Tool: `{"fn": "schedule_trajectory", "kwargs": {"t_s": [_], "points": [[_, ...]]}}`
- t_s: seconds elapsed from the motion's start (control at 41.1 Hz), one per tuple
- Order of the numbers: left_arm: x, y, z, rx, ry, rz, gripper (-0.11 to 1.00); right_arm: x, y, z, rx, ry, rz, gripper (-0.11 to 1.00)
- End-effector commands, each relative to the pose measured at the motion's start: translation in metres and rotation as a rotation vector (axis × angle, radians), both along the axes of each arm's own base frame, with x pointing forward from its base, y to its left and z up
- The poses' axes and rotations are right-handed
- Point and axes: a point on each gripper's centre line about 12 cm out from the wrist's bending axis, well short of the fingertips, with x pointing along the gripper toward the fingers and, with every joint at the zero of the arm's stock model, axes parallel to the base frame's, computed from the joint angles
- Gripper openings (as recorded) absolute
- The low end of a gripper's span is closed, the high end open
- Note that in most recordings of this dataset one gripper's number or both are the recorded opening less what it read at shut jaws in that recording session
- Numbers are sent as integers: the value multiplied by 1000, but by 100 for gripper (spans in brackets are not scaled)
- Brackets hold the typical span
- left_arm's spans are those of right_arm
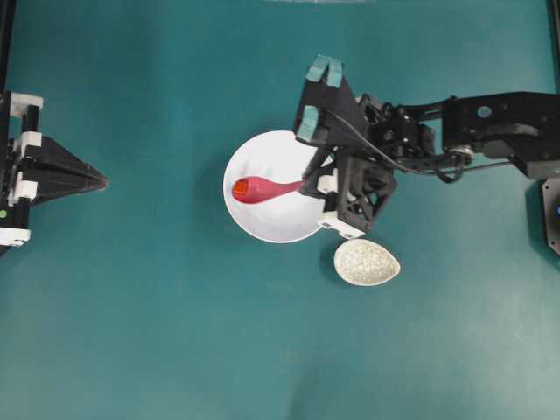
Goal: Grip the spoon and scoop the red block from the bowl with right arm.
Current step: 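Lift the spoon holding the red cube up out of the bowl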
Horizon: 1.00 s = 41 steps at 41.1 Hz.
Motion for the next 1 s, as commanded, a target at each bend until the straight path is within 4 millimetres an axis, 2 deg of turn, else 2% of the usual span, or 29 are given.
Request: {"fn": "schedule_trajectory", "kwargs": {"t_s": [0.0,0.535,0.972], "points": [[3,0,12,0,-35,2,0,-4,3,16,-2,-78,2,25],[4,0,13,0,-37,2,0,-38,6,10,-16,-190,-7,25],[3,0,14,-1,-38,2,0,-64,6,21,-28,-292,-13,25]]}}
